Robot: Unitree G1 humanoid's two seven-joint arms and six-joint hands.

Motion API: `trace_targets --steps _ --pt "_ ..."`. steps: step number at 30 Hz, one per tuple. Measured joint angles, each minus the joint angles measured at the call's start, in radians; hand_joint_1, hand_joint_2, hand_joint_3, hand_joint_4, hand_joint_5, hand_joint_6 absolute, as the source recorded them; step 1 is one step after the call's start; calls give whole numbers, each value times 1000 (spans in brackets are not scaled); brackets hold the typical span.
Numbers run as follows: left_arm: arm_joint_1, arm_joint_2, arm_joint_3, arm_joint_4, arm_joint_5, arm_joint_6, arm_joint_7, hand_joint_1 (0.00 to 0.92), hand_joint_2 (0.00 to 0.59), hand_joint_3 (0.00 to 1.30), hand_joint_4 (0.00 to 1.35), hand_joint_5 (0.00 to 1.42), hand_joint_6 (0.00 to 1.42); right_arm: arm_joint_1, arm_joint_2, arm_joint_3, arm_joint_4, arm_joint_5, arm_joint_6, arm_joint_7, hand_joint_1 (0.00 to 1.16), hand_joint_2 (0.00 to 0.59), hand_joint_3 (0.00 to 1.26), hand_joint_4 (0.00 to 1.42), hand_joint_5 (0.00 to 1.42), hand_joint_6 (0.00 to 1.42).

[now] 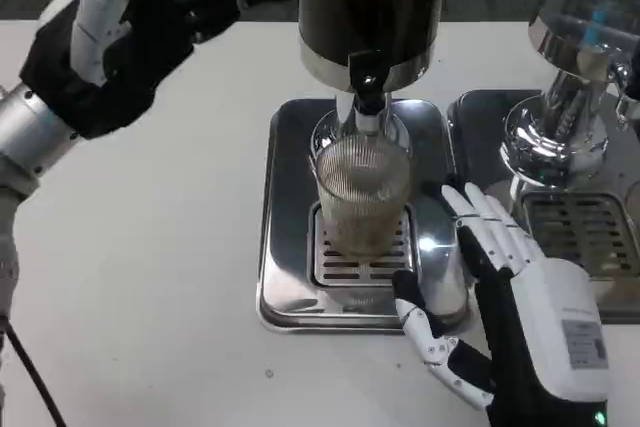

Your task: Grasp the cup under the faucet to collect the drink, then remove the cup.

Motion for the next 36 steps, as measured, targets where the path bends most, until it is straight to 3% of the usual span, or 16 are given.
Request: trace_targets --steps 4,12,25,36 --pt "-50 -41 7 47 4 119 -73 0 71 197 178 201 118 -1 6 1 11 0 0 -4 377 424 178 105 122 196" --pt "-103 -98 15 162 103 119 -88 0 64 202 178 201 109 -10 9 -15 27 17 0 -21 368 430 179 106 122 196" --pt "-133 -158 4 272 263 -45 -95 0 59 208 188 197 79 -4 17 2 36 25 0 -35 358 431 236 106 122 196" --pt "-154 -171 -12 332 337 -207 -90 0 48 163 146 172 56 10 16 2 36 7 1 -48 353 427 240 109 122 196"
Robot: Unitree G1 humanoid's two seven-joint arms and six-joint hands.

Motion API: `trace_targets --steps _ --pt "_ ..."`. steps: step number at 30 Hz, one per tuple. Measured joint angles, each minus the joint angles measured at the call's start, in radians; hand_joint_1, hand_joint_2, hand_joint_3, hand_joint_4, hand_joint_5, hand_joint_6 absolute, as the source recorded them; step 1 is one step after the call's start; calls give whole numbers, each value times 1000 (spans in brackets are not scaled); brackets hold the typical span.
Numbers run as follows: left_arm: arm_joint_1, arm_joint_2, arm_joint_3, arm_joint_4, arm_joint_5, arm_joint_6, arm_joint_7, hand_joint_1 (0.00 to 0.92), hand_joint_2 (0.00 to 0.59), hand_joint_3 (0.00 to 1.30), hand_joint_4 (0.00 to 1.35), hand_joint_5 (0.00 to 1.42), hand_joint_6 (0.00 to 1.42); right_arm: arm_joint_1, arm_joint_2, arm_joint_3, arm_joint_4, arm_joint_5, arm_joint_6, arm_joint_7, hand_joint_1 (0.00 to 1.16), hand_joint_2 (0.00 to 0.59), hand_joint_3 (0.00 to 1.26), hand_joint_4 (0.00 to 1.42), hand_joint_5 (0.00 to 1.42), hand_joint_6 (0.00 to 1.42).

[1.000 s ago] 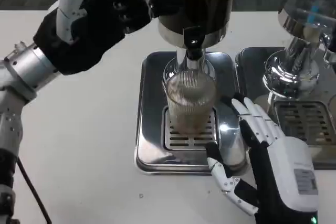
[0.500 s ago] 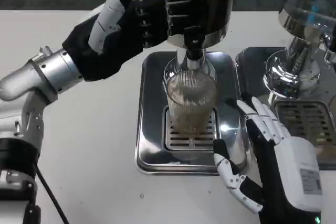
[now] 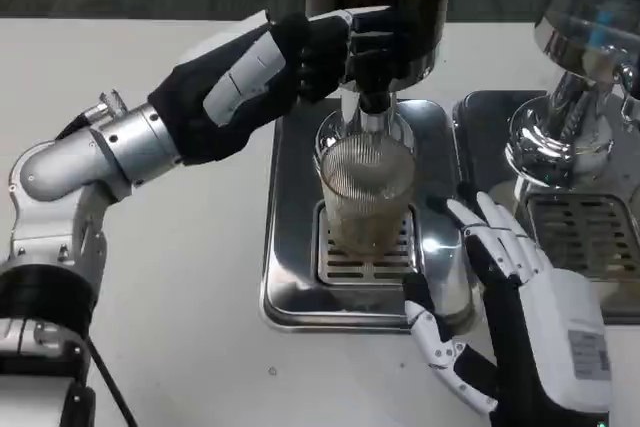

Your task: Grasp the cup under the faucet to collect the drink, then remove the cup.

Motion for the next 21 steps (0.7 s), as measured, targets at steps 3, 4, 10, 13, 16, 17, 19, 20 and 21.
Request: trace_targets --steps 3,4,10,13,16,17,19,20,21 --pt "-10 -2 -3 25 12 -32 4 0 47 160 134 171 47 4 2 0 0 1 0 0 353 427 240 109 122 196" --pt "-13 -2 -4 34 14 -40 4 0 46 160 131 170 45 5 2 0 0 3 0 0 353 428 241 109 122 196" --pt "-26 -4 -14 86 40 -117 8 0 37 159 106 144 29 8 2 -2 0 8 0 0 353 430 241 109 122 196" --pt "-31 -6 -19 108 43 -148 13 0 39 159 104 143 27 10 2 -2 0 10 0 0 353 430 241 109 122 196" --pt "-39 -6 -23 126 44 -160 14 0 42 159 103 142 24 13 2 -2 0 17 0 0 353 430 241 109 122 196" --pt "-40 -7 -23 129 44 -164 14 0 43 159 102 142 23 14 3 -2 0 22 0 0 353 430 241 109 122 196" --pt "-40 -9 -22 133 43 -165 14 0 45 159 102 142 23 16 3 -2 0 25 0 0 353 430 241 109 122 196" --pt "-40 -13 -19 138 39 -166 13 0 46 159 102 144 23 18 3 -2 0 26 0 1 353 430 241 109 122 196" --pt "-40 -15 -19 139 39 -166 13 0 47 159 102 145 23 19 3 -2 0 26 1 1 353 430 241 109 121 196"
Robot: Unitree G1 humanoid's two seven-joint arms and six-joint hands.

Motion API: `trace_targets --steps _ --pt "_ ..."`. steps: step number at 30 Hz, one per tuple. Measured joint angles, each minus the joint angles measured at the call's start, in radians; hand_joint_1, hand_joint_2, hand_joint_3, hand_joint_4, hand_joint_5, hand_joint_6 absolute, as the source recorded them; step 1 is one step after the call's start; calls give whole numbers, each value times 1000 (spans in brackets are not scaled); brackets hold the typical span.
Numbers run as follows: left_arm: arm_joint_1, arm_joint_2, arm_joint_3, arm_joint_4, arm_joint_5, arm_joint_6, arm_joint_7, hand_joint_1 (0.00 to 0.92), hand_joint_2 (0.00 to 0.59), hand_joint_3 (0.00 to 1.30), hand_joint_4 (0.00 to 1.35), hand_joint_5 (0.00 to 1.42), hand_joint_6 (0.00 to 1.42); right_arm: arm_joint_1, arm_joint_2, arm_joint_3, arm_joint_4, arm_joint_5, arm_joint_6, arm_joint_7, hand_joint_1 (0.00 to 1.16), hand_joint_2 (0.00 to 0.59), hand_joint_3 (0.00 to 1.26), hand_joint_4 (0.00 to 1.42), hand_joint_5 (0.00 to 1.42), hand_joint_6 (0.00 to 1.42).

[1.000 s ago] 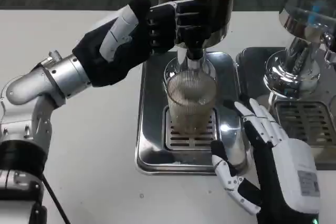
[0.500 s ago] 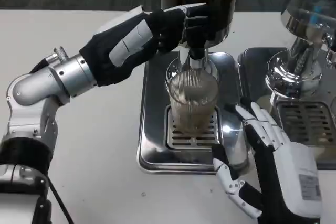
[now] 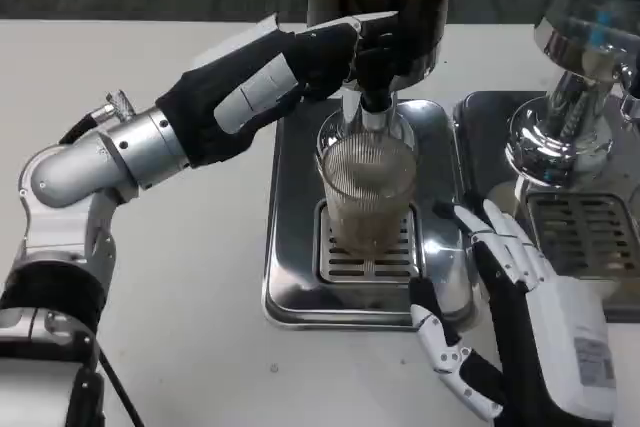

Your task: Grasp the cup under the faucet to collect the drink, then remove the cup.

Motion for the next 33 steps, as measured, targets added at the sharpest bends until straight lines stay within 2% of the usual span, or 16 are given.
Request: trace_targets --steps 13,25,33 --pt "0 -8 -7 10 4 -26 -11 0 49 187 102 153 29 15 -1 -3 -16 5 3 13 354 431 241 109 110 196" --pt "0 5 -50 10 57 -130 32 0 45 160 64 105 22 24 -3 -17 -26 13 3 29 341 431 235 109 109 196" --pt "-1 30 -100 12 125 -231 118 0 45 152 60 95 22 28 -3 -18 -27 15 3 31 331 430 232 109 110 196"
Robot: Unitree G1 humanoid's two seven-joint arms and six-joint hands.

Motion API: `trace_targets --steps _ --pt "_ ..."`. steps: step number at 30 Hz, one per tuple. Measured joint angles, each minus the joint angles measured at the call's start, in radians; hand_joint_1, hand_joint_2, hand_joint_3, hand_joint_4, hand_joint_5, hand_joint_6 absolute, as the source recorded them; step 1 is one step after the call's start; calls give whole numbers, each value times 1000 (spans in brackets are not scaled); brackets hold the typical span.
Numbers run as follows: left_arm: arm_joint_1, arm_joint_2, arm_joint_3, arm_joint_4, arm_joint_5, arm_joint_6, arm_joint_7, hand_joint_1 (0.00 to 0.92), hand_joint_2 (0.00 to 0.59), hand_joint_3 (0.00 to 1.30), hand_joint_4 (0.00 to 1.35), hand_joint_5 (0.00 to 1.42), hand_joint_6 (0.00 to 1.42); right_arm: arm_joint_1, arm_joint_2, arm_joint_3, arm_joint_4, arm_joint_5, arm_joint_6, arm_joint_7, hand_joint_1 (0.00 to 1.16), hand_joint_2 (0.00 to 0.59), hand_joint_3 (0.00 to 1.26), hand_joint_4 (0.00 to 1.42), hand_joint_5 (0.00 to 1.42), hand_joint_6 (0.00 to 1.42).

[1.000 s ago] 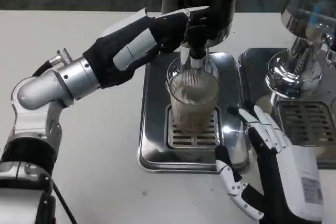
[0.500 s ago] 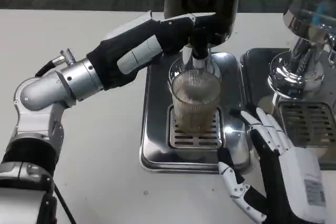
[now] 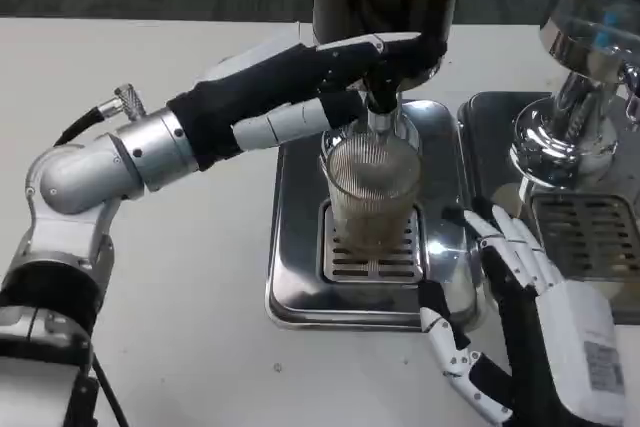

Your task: Grasp the cup under the faucet to collect the drink, then remove the cup.

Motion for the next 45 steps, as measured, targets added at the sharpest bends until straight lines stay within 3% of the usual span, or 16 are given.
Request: trace_targets --steps 21,39,42,45 --pt "-3 37 -83 14 106 -136 152 0 58 142 50 90 22 8 -9 -14 -17 5 0 15 320 430 232 109 111 179" --pt "-3 57 -148 17 183 -199 254 0 65 137 37 79 22 23 -9 -21 -38 12 0 25 323 425 214 109 130 177" --pt "-3 60 -154 17 192 -205 269 0 65 137 37 78 22 28 -7 -26 -39 40 -3 28 348 414 209 116 141 177" --pt "-3 62 -159 17 196 -207 280 0 65 137 36 73 22 28 -5 -36 -39 95 -15 39 381 367 191 119 157 193"
